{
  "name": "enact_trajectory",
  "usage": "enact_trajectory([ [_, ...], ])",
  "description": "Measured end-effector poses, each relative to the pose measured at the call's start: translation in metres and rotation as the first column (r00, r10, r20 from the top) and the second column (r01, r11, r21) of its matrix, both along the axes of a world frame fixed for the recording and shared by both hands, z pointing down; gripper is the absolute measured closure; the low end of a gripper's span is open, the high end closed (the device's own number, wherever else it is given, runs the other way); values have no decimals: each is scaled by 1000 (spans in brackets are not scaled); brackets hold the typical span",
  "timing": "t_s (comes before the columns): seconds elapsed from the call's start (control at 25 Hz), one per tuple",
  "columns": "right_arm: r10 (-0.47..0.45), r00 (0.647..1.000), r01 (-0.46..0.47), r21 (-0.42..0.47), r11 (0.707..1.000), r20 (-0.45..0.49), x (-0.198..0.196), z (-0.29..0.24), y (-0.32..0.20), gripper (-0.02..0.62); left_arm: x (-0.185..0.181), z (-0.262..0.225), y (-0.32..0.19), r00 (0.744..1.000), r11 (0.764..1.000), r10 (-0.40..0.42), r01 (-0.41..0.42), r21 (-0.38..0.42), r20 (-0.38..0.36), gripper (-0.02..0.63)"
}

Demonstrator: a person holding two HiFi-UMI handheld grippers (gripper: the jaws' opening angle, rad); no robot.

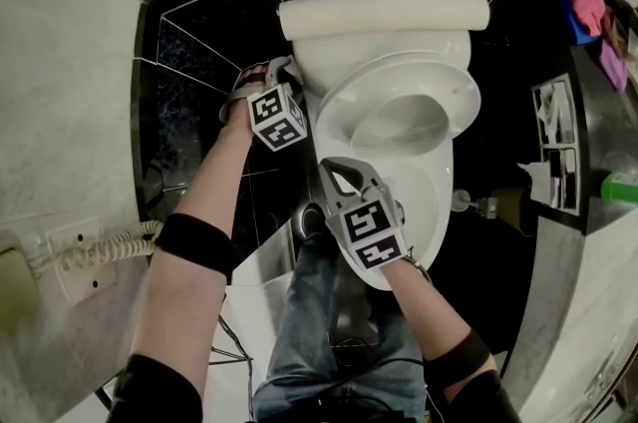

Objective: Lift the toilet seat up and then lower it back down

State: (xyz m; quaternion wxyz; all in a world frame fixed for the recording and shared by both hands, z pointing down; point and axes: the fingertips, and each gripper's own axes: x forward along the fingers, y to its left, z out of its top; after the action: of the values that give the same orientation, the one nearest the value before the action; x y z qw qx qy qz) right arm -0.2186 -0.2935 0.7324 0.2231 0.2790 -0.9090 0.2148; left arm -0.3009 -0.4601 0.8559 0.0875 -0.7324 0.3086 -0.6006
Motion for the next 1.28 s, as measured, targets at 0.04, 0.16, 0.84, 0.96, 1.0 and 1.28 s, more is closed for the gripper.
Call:
enact_trajectory([
  [0.04, 1, 1000, -1, -1, 1000, 2, -1, 1, 0, 595, -2, 5, -1, 1000, 1000, 2, -2, -11, 11, 307],
  [0.16, 4, 1000, -4, -5, 1000, 9, -2, 4, 0, 595, 1, 15, -2, 1000, 999, 4, -3, -38, 8, 307],
  [0.84, 16, 1000, -16, -29, 999, 25, -7, 23, -6, 595, -6, 43, -4, 1000, 994, 1, 2, -107, 22, 344],
  [0.96, 32, 999, -31, -40, 999, 24, -4, 29, -11, 595, -5, 42, -6, 1000, 995, 12, -10, -101, 22, 361],
  [1.0, 34, 999, -33, -44, 998, 24, -4, 30, -11, 595, -5, 41, -6, 1000, 995, 16, -13, -98, 25, 367],
  [1.28, 25, 999, -24, -44, 999, 27, -8, 30, -11, 595, -7, 42, -8, 999, 997, 22, -19, -70, 42, 379],
])
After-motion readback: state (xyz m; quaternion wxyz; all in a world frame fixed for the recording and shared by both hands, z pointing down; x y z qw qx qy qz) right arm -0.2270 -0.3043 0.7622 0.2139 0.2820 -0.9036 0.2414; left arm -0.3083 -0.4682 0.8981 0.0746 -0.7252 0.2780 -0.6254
